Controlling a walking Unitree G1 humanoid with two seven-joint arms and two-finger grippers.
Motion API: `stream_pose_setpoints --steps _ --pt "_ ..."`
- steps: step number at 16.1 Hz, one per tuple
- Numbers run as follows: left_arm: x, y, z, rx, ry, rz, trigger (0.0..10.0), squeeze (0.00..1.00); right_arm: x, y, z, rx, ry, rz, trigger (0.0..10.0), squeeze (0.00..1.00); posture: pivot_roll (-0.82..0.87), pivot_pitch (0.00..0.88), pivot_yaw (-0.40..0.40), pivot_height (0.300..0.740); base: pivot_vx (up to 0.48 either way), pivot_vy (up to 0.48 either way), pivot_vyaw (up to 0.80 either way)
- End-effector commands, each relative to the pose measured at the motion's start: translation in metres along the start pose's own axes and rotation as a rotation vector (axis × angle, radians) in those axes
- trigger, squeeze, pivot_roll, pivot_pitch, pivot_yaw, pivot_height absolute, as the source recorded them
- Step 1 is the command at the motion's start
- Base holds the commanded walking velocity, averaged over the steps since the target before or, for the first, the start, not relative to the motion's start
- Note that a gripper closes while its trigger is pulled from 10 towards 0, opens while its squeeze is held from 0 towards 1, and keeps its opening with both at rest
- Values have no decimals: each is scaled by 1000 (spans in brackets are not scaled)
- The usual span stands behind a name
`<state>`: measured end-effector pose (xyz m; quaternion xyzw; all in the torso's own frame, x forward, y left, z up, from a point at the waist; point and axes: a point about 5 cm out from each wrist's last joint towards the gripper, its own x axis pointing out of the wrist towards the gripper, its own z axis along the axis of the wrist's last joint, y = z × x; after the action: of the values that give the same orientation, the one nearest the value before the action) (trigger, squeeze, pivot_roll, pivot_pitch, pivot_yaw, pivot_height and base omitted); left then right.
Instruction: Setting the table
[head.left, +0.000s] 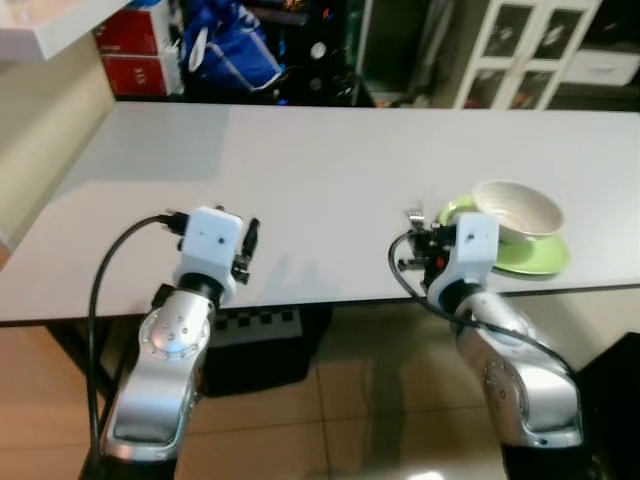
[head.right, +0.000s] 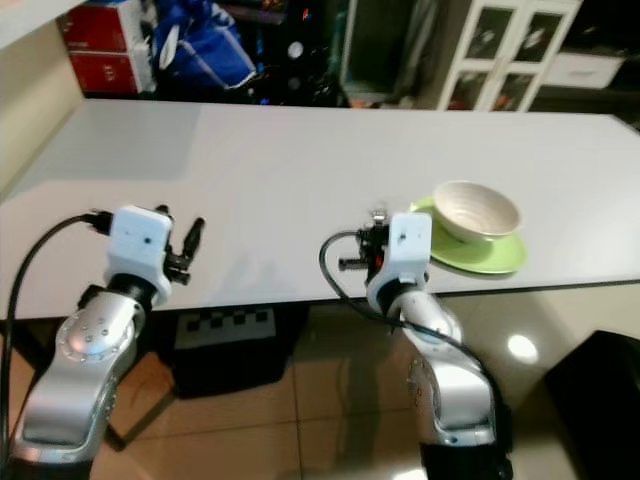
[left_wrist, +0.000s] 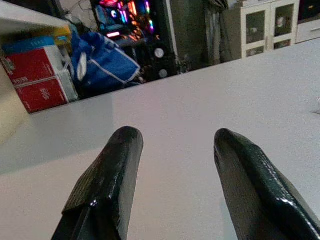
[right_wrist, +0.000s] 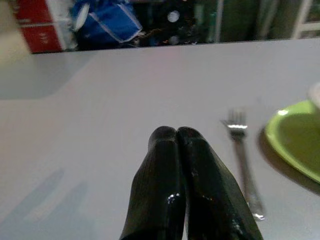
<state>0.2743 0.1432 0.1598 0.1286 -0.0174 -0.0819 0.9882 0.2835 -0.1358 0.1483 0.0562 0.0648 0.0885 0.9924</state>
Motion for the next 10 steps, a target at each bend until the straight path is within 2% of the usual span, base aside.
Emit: stream_pose_setpoints --steps 1,4,6,10 --pt "-1 4 1 7 -4 17 10000 0 0 -1 -3 4 14 -8 10000 0 43 0 -24 740 0 394 0" --pt "-1 6 0 22 -3 16 10000 0 4 4 -2 -1 11 11 10000 0 36 0 -10 740 0 395 0" --pt "2 3 2 41 -11 -1 10000 0 5 1 -6 -9 26 3 10000 0 52 0 -18 740 0 398 0" --pt "5 8 3 18 -7 23 10000 0 8 6 -3 -8 16 31 10000 0 47 0 -12 740 0 400 0"
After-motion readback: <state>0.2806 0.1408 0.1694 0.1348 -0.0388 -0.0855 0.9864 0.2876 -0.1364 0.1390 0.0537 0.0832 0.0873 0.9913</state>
